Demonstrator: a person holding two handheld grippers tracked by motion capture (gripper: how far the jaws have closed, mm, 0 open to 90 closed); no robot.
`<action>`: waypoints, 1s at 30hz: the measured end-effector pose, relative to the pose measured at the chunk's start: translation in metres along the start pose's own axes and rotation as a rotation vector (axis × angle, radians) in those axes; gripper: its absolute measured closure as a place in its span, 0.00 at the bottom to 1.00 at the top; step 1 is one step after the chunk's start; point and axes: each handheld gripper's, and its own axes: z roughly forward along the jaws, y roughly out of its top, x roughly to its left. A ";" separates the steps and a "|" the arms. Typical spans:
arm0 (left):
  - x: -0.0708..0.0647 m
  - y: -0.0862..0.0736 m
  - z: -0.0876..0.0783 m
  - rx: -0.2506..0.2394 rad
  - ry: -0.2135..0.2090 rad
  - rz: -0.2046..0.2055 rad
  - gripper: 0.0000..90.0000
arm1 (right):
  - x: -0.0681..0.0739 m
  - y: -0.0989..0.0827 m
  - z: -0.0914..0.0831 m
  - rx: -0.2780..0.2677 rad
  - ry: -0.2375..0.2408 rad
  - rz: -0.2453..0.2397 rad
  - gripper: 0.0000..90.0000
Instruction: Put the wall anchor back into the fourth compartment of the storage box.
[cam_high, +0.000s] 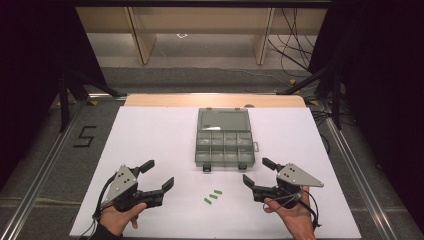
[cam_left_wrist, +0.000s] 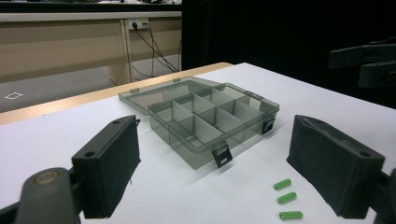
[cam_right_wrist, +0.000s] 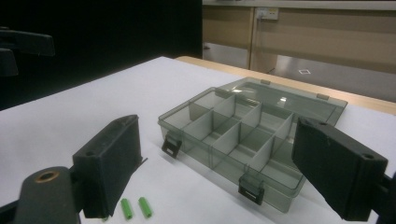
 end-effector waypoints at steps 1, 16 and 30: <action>0.000 0.000 0.000 0.000 -0.002 0.001 0.18 | 0.000 0.000 0.000 0.000 0.001 -0.003 0.18; 0.000 0.000 0.000 0.000 0.000 -0.001 0.18 | 0.004 0.003 0.003 0.031 0.012 -0.022 0.18; 0.001 -0.001 0.001 0.006 0.001 0.005 0.18 | 0.009 0.013 0.025 0.168 0.128 -0.106 0.18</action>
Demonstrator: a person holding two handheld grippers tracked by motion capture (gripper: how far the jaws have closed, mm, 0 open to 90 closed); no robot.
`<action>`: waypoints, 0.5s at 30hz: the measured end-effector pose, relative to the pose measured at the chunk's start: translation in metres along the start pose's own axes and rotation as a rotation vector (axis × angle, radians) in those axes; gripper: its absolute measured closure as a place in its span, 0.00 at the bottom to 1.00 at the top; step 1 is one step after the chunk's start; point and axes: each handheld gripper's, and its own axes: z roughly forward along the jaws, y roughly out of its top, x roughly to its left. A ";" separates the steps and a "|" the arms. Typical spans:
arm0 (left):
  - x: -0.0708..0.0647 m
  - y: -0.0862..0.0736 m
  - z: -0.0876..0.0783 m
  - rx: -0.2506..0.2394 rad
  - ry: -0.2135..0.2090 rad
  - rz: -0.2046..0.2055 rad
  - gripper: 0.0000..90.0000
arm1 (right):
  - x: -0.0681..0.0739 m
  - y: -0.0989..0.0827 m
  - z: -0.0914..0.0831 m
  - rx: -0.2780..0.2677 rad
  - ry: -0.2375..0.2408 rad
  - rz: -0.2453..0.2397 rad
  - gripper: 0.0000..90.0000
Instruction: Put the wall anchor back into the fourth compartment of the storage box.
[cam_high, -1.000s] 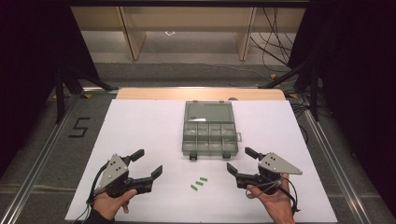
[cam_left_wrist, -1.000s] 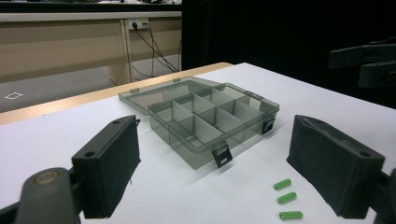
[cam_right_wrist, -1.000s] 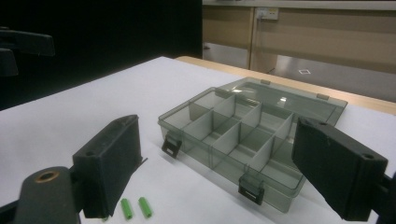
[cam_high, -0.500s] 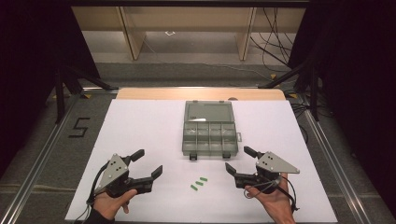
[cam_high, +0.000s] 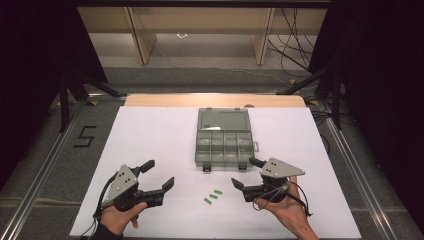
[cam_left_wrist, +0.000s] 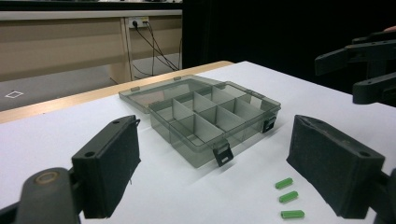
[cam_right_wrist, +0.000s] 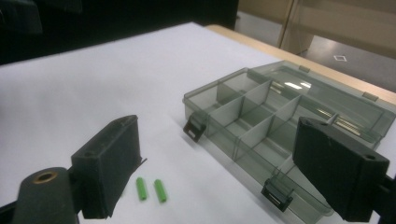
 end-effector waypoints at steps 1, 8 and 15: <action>0.000 0.000 0.000 0.000 0.000 0.000 0.18 | 0.000 0.001 0.003 0.013 -0.002 -0.016 0.18; 0.000 0.000 0.000 -0.007 -0.003 -0.003 0.18 | 0.007 0.005 0.025 0.121 0.068 -0.058 0.26; 0.000 0.000 0.000 -0.010 -0.005 -0.005 0.18 | 0.008 0.008 0.049 0.269 0.078 -0.100 0.36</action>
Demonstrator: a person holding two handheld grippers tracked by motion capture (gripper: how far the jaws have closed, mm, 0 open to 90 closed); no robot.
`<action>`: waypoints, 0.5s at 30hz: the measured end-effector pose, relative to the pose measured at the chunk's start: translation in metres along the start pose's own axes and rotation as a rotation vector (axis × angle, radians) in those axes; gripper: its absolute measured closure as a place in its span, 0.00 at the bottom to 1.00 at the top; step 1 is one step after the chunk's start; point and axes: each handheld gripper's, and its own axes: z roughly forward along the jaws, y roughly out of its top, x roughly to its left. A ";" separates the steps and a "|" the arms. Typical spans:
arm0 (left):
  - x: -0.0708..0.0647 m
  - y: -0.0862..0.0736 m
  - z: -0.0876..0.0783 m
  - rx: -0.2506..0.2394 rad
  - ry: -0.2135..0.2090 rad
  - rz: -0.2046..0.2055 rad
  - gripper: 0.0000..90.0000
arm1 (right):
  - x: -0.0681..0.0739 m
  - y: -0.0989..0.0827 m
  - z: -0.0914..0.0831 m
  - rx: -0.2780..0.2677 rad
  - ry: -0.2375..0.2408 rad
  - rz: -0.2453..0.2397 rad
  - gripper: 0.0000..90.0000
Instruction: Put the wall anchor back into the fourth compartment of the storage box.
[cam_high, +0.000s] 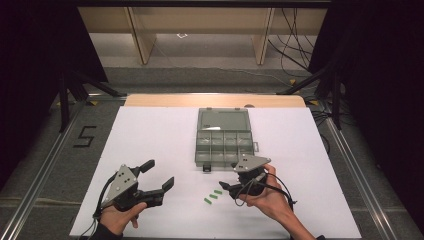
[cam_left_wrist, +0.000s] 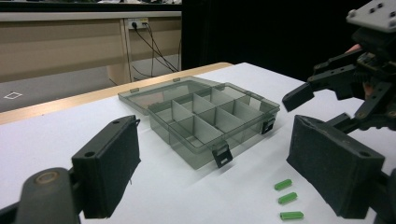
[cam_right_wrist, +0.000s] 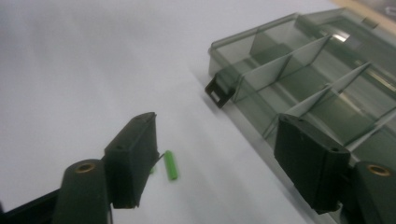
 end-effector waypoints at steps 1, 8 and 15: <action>0.000 0.000 0.000 0.000 0.000 0.000 0.18 | 0.000 0.001 0.003 0.020 0.010 -0.011 0.37; 0.001 0.000 0.000 0.000 -0.005 0.009 0.18 | -0.001 0.003 0.022 0.146 0.030 -0.050 0.45; 0.000 0.000 0.000 -0.001 -0.001 -0.001 0.18 | 0.000 0.006 0.031 0.220 0.061 -0.059 0.52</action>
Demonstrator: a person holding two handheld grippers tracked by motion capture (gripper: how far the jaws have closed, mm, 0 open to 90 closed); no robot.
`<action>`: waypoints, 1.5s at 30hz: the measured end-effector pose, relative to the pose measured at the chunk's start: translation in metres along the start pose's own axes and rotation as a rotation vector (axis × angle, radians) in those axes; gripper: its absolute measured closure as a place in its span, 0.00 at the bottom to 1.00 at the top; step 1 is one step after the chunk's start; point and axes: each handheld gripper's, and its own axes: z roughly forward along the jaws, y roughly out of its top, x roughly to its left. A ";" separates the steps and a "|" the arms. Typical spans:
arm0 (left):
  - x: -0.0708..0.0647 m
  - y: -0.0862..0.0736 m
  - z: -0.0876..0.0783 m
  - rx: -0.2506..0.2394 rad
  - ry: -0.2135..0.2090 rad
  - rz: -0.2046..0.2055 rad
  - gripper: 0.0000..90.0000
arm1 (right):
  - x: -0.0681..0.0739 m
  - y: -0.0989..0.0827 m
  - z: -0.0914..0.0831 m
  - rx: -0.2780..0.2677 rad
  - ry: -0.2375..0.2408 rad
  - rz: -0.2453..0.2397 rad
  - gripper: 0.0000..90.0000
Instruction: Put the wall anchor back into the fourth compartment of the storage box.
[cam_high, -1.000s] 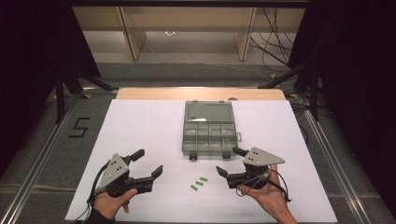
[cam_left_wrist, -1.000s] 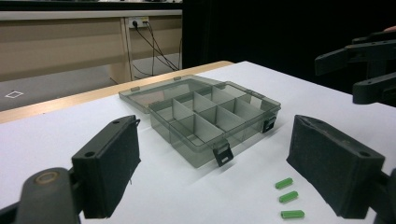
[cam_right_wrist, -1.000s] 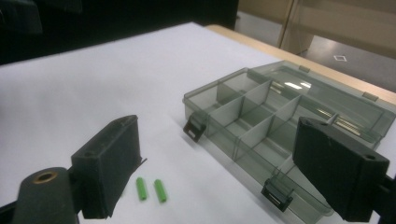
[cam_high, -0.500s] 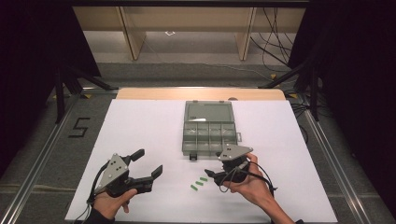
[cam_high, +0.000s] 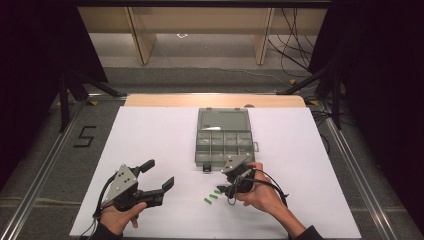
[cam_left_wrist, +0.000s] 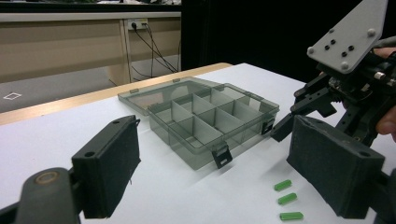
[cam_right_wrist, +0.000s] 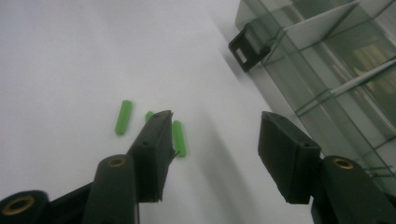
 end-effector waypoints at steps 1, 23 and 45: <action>0.000 0.000 0.000 0.001 -0.001 0.004 0.18 | 0.001 0.002 0.002 0.026 0.014 -0.015 0.54; 0.000 0.000 0.000 0.002 -0.002 0.009 0.18 | 0.005 0.013 0.028 0.185 0.119 -0.090 0.83; 0.000 0.000 -0.001 0.003 -0.004 0.009 0.18 | 0.006 0.024 0.034 0.283 0.149 -0.141 0.94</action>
